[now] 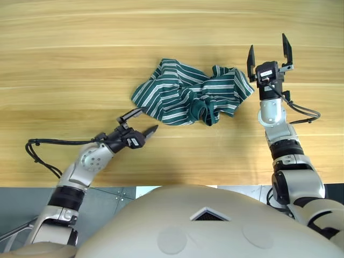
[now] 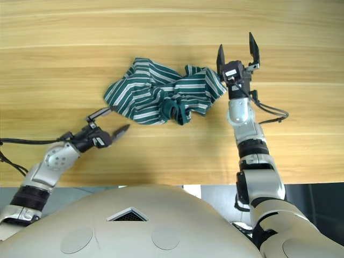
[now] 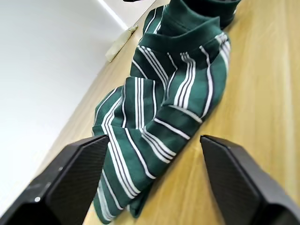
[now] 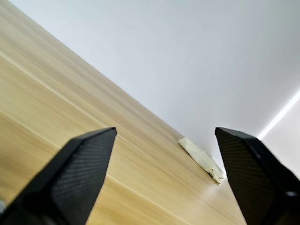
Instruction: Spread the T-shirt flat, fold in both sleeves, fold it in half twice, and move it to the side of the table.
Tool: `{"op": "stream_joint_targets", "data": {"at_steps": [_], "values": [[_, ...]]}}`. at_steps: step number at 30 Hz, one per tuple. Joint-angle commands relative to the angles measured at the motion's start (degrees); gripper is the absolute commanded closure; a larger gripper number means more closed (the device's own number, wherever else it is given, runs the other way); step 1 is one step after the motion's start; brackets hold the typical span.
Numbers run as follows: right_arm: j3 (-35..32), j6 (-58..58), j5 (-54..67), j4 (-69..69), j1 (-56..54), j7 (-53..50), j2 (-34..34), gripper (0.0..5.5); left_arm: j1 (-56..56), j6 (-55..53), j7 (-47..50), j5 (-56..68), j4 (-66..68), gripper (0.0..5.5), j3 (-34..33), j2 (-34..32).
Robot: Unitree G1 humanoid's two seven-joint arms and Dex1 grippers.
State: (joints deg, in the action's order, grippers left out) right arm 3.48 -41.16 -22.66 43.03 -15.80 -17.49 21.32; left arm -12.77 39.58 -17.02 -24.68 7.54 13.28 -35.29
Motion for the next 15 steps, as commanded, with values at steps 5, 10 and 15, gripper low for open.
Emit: {"op": "stream_joint_targets", "data": {"at_steps": [5, 10, 15], "values": [[0.65, -0.26, -0.19, 0.84, -1.60, -0.43, -0.20, 1.62, 3.64, -3.18, 4.15, -8.77, 3.87, 1.88, 2.74, 0.94], [0.84, -0.19, -0.16, 1.28, -1.65, -0.59, -0.48, 1.62, 4.13, -3.01, 4.78, -8.31, 4.96, 1.88, 3.78, 1.15], [1.33, -0.31, -0.24, 2.43, -2.11, -0.90, -0.95, 1.62, 4.03, -2.75, 4.77, -7.82, 5.43, 2.59, 4.53, 1.50]]}}
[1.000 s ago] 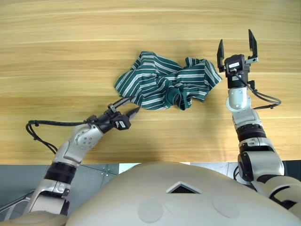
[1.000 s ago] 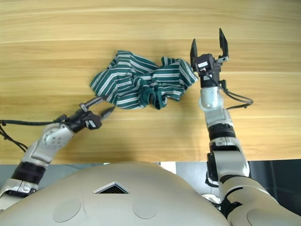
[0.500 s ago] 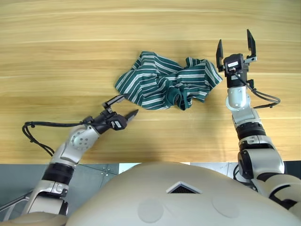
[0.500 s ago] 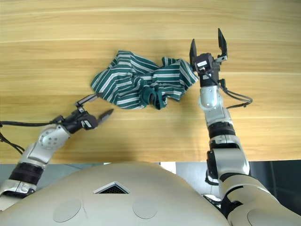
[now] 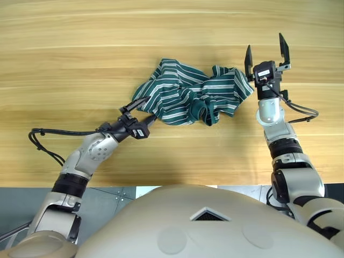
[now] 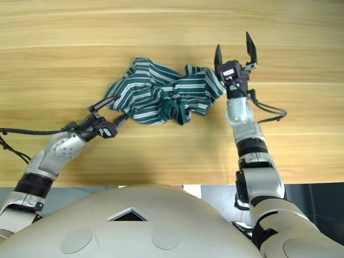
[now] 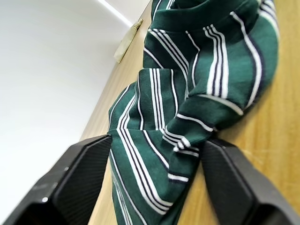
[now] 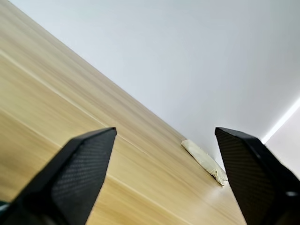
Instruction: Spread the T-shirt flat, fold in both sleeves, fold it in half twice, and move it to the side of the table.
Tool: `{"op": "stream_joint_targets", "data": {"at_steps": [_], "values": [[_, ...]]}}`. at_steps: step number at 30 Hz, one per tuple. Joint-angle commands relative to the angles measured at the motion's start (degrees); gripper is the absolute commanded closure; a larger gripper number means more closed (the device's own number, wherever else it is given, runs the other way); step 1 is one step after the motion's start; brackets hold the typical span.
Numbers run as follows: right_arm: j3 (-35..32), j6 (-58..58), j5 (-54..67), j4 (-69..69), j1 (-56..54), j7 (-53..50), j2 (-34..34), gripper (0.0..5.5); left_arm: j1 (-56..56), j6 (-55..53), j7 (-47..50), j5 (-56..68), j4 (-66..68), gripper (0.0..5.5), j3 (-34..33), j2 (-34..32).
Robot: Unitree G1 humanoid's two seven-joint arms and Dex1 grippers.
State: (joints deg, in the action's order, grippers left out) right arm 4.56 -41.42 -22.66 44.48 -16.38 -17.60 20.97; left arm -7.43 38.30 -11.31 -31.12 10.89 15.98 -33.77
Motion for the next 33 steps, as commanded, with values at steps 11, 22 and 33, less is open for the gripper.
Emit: {"op": "stream_joint_targets", "data": {"at_steps": [11, 22, 33], "values": [[0.78, -0.62, -0.24, 2.53, -1.84, -2.05, -1.19, 1.62, -0.54, -2.51, -2.32, -3.03, 3.90, 4.01, 5.02, -1.09], [-0.08, -0.58, 0.16, 0.86, -1.01, -2.31, -0.89, 1.62, -2.04, -4.48, -3.66, -2.03, 4.09, 5.16, 5.50, -2.93], [-0.42, -3.67, 0.67, -8.17, 4.69, 4.43, 7.42, 1.62, -1.34, 4.55, 0.88, 15.81, 3.38, 5.49, -0.76, 1.54]]}}
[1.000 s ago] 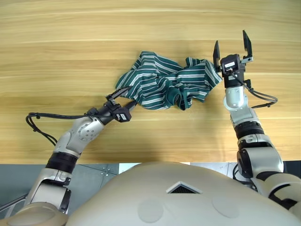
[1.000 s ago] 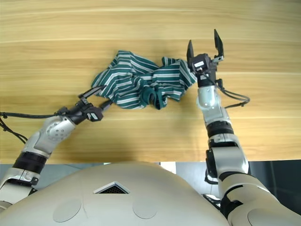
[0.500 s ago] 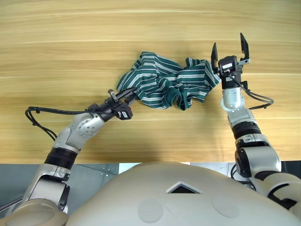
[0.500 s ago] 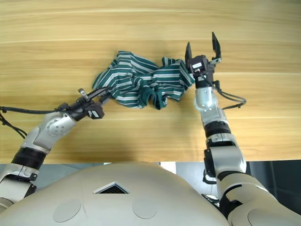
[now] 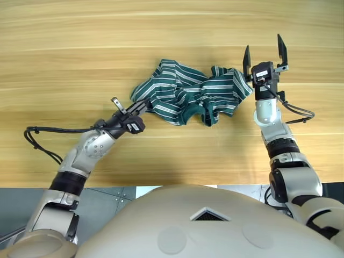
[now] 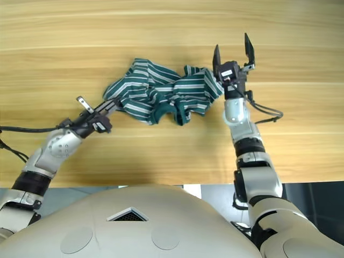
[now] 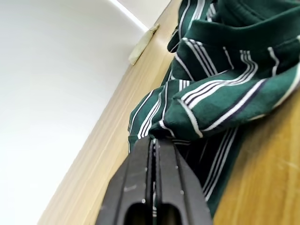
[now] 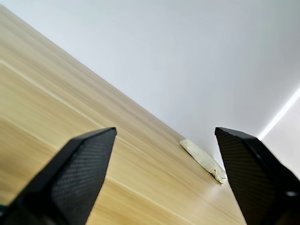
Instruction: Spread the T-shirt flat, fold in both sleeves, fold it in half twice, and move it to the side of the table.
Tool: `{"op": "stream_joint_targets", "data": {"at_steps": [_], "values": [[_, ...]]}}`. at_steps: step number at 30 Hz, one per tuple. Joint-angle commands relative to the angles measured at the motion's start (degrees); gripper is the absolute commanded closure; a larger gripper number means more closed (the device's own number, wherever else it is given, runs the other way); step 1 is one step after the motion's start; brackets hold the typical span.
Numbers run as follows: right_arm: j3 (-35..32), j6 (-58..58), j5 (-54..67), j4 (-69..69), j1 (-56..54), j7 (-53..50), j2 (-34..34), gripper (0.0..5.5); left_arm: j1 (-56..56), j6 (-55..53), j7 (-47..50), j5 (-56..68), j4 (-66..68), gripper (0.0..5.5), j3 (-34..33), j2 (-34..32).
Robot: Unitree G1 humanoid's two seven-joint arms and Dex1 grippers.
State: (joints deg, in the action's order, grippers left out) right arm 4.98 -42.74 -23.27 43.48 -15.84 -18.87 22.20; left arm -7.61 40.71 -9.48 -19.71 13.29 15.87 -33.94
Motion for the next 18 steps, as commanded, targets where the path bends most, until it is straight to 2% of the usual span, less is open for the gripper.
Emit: {"op": "stream_joint_targets", "data": {"at_steps": [1, 5, 7, 12, 18], "values": [[-0.91, -3.07, 3.16, -10.50, 6.25, 9.07, 8.25, 1.62, -1.11, 2.84, -1.03, 5.88, 0.84, 5.49, -1.20, 2.13], [3.09, -5.60, 10.26, -30.86, 21.81, 26.72, 20.45, 1.62, -1.61, 5.07, -0.99, 11.35, -0.27, 5.49, -3.82, 4.24], [5.77, -3.79, 11.93, -38.44, 27.69, 32.92, 23.22, 1.62, -2.07, 5.39, -0.88, 12.82, -0.74, 5.49, -5.13, 4.89], [8.42, 2.29, 9.15, -45.12, 31.72, 39.23, 22.22, 1.62, -0.71, 5.57, -0.36, 14.67, 0.52, 5.49, -9.31, 5.92], [12.39, 6.04, 1.42, -40.82, 27.38, 40.68, 17.83, 1.62, -1.63, 6.50, -0.39, 15.70, 0.56, 5.49, -12.57, 7.09]]}}
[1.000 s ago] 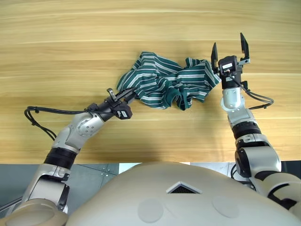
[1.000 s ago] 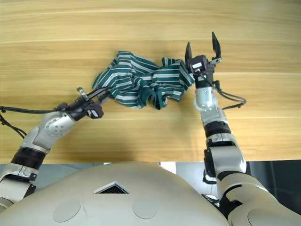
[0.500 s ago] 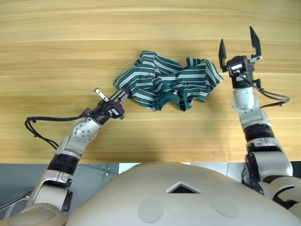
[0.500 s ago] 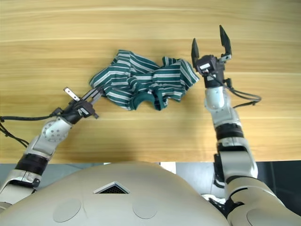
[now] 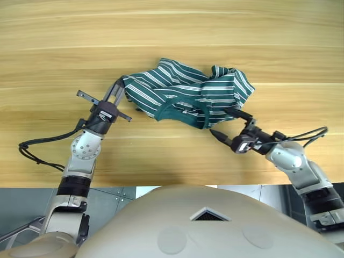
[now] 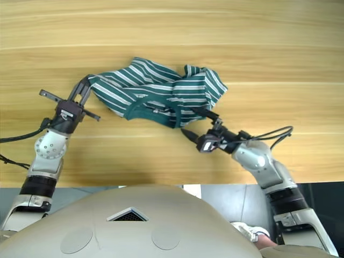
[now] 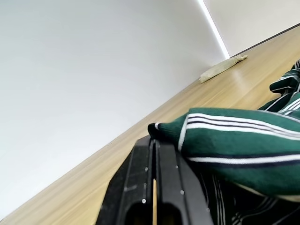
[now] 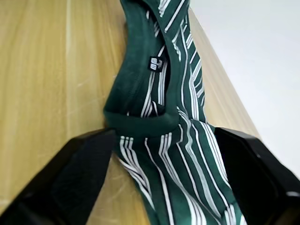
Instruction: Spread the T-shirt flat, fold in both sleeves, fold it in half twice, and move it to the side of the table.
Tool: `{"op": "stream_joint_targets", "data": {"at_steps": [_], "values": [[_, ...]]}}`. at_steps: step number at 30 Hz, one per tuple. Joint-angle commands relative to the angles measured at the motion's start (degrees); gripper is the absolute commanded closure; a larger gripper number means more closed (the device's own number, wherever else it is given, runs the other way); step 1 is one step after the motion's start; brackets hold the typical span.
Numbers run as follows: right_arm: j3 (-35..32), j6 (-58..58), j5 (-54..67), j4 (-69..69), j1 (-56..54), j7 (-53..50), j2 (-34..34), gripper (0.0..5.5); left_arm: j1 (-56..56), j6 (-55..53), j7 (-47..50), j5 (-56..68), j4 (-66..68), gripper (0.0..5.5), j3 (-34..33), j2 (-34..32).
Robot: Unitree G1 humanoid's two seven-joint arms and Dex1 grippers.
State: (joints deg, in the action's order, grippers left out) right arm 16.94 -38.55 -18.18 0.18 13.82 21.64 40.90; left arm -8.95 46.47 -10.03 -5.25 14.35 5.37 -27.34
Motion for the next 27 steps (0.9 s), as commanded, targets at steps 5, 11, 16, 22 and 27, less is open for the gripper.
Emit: {"op": "stream_joint_targets", "data": {"at_steps": [5, 11, 16, 22, 27], "values": [[0.16, 2.72, -7.86, 5.07, -2.99, -1.34, -0.73, 1.62, -1.17, 1.19, -0.22, 1.89, -0.97, 5.49, -3.86, 1.35], [-3.54, 4.40, -9.11, 1.85, 0.13, -3.02, 1.77, 1.62, -1.27, 0.78, -0.91, 2.60, -1.94, 5.49, -5.41, 1.74], [-4.31, 6.14, -11.72, 1.93, -0.53, -3.57, 2.00, 1.62, -1.87, 0.96, -1.61, 2.83, -2.67, 5.49, -5.53, 2.24], [-1.73, 5.34, -13.16, 6.36, -4.21, -4.55, -0.11, 1.62, -2.11, 1.30, -2.23, 2.53, -2.20, 5.49, -5.49, 2.88], [-0.67, 4.82, -13.77, 8.25, -4.94, -5.88, -0.06, 1.62, -2.87, 1.74, -2.45, 2.27, -1.72, 5.49, -5.82, 3.25]]}}
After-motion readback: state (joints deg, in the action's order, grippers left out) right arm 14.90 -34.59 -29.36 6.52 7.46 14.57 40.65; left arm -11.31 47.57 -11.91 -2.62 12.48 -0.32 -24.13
